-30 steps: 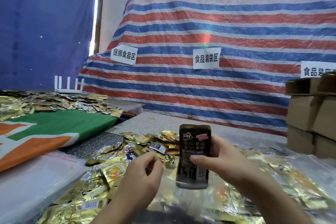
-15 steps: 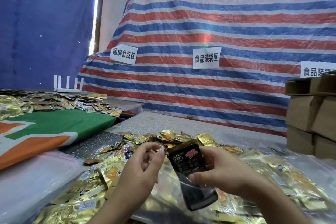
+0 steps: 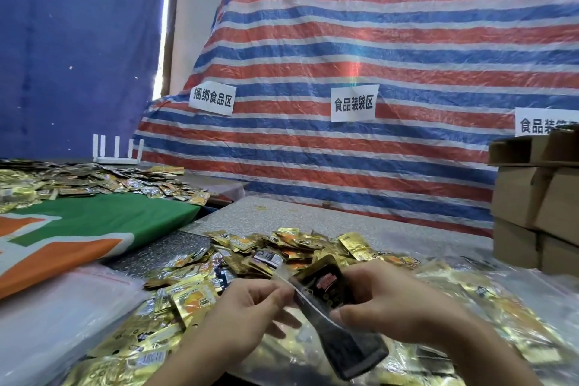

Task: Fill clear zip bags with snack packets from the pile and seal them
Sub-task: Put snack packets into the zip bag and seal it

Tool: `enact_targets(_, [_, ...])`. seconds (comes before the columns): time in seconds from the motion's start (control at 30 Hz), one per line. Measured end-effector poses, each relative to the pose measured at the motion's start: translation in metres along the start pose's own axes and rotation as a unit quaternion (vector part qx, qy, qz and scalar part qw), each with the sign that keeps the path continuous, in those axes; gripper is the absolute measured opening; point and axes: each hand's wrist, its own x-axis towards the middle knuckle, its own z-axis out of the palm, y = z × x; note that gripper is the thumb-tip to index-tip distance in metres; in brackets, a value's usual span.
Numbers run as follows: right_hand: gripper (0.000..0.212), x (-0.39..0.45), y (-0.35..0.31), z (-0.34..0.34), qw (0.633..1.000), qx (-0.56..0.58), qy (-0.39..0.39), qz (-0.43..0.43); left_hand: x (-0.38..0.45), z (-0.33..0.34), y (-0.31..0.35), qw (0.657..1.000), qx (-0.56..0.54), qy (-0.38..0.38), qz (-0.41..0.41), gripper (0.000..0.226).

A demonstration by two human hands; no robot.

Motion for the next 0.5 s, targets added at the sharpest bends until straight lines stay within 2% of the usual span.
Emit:
enact_targets(0.13, [0.009,-0.003,-0.003,-0.002,0.999,-0.029,-0.026,0.010,-0.001,0.003,0.001,1.000,0.017,-0.025,-0.004,0.024])
enact_targets(0.33, [0.014,-0.002,-0.011,0.007,0.990,-0.134,-0.036,0.000,-0.007,0.009,0.005,0.997,0.068,-0.030,0.015,0.022])
enact_targets(0.5, [0.024,0.001,-0.014,0.013,0.992,-0.121,-0.040,-0.003,-0.009,0.011,0.008,0.990,0.132,-0.020,0.055,0.022])
